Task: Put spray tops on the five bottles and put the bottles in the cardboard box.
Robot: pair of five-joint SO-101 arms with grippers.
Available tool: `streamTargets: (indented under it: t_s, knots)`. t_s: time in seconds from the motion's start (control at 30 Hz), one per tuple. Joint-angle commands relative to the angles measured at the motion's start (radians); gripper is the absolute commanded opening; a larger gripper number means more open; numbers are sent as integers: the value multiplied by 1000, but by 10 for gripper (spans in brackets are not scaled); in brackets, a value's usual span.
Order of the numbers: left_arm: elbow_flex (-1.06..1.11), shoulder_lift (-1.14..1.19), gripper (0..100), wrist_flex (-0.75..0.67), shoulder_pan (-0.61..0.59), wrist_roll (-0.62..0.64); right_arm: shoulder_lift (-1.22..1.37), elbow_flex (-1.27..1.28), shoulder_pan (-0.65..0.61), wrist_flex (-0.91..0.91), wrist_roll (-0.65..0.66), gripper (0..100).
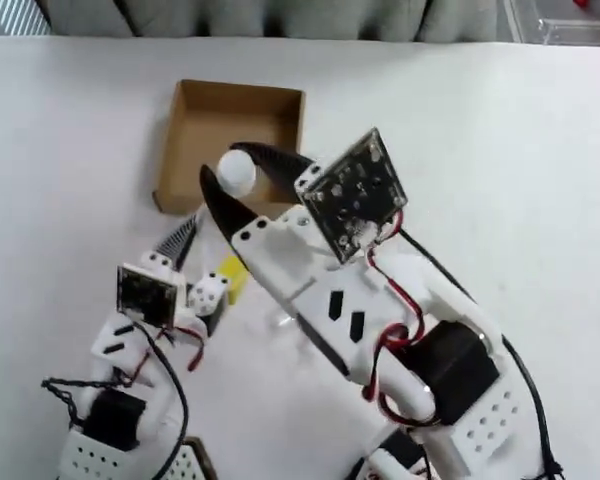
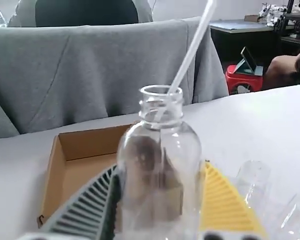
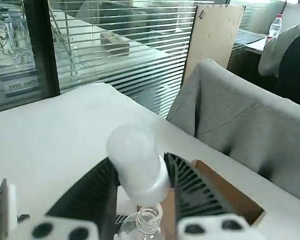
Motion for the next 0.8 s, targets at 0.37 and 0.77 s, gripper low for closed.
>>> streamTargets:
  t_s: [0.37,0.77]
  knots:
    - [-12,-16,72,3,4,-8,36,94,-62,4,8,19]
    - [-11,-16,72,3,2,-8,35,101,-79,5,11,226]
